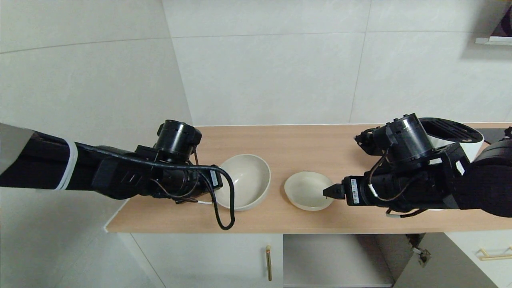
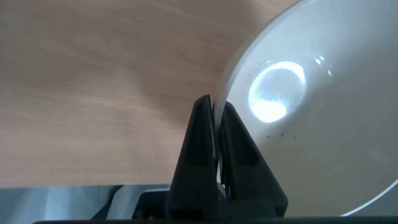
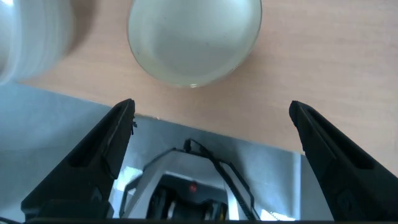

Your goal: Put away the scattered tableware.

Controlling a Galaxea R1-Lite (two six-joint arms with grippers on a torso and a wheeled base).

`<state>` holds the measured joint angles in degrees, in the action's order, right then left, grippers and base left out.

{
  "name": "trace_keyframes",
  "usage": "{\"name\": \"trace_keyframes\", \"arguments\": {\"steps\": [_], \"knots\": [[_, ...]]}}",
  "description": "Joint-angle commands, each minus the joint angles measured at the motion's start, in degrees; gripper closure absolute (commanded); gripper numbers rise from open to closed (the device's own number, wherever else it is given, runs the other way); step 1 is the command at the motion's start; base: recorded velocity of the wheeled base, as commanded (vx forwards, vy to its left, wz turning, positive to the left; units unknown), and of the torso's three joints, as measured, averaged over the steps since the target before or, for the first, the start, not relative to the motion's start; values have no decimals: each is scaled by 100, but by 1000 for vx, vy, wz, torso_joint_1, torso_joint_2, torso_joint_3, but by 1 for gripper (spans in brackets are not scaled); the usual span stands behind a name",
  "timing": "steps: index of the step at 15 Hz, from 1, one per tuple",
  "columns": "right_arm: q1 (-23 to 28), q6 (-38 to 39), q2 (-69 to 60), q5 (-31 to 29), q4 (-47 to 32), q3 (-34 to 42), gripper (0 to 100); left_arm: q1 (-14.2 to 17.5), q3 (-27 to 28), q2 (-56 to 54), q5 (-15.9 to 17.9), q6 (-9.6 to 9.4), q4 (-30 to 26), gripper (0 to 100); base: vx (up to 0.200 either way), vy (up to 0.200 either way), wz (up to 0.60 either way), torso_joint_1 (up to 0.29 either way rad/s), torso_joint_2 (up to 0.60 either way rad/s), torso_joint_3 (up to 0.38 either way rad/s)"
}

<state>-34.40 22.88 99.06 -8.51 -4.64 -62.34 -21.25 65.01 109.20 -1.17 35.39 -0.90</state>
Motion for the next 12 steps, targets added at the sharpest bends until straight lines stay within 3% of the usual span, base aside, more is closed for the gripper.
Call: {"name": "trace_keyframes", "arguments": {"steps": [1, 4, 6, 7, 12], "knots": [[-5, 15, -36, -2, -28, -32, 0, -2, -85, -321, 12, 3, 2, 100, 0, 0, 0, 0, 0, 0], [4, 15, 8, -107, -28, -59, 0, 42, -252, -901, 12, -120, -15, 100, 0, 0, 0, 0, 0, 0], [-5, 15, 52, -239, -28, -138, 0, 297, -437, -1560, 47, -586, -24, 100, 0, 0, 0, 0, 0, 0], [-5, 15, 78, -248, -28, -164, 0, 349, -498, -1780, 47, -718, -24, 100, 0, 0, 0, 0, 0, 0], [4, 23, 641, -643, -54, -542, 0, 358, -490, -1991, 47, -726, -77, 100, 0, 0, 0, 0, 0, 0]]}}
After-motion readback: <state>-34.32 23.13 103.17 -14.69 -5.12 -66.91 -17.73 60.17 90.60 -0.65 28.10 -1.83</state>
